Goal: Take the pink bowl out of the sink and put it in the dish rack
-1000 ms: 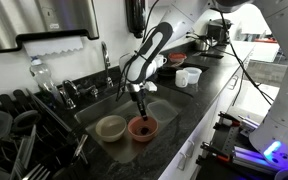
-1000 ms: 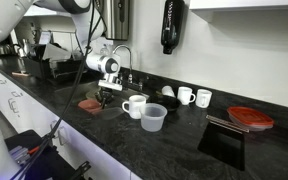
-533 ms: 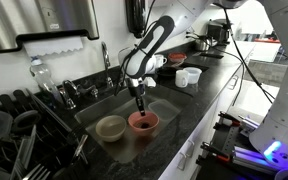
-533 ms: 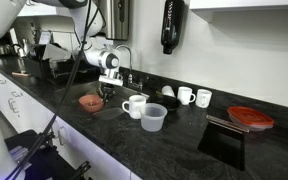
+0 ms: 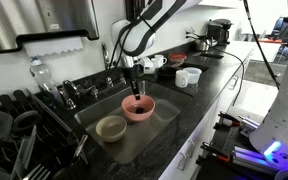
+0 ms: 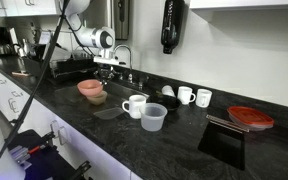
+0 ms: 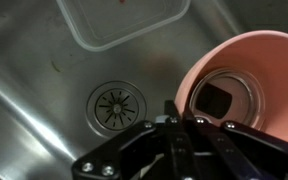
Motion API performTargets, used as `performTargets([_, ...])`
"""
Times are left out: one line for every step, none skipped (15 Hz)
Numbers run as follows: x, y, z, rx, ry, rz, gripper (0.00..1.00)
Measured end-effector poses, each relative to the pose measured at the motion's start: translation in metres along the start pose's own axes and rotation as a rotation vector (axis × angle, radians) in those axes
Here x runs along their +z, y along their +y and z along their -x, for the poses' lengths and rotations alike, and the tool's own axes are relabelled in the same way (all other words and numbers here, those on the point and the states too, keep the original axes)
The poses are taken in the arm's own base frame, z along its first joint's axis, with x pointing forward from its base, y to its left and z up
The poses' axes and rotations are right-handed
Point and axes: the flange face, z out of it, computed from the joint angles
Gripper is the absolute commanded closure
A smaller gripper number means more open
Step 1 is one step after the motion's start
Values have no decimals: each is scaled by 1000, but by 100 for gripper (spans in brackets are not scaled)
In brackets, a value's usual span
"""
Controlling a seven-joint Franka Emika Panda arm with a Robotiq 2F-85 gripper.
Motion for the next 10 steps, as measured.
performTargets([-19, -12, -2, -10, -4, 42, 99])
performTargets([-38, -24, -4, -20, -6, 81, 99])
performTargets([-57, -36, -6, -28, -2, 119, 99])
performTargets([-74, -46, -7, -37, 5, 151, 99])
performTargets([-90, -56, -9, -47, 17, 180, 99])
performTargets([-105, -64, -11, -58, 33, 204, 99])
performTargets([-117, -71, -14, -70, 50, 221, 99])
performTargets([-128, -77, -16, -79, 67, 233, 99])
performTargets([-135, -80, -19, -84, 80, 240, 95])
performTargets([-139, -82, -21, -87, 89, 244, 95])
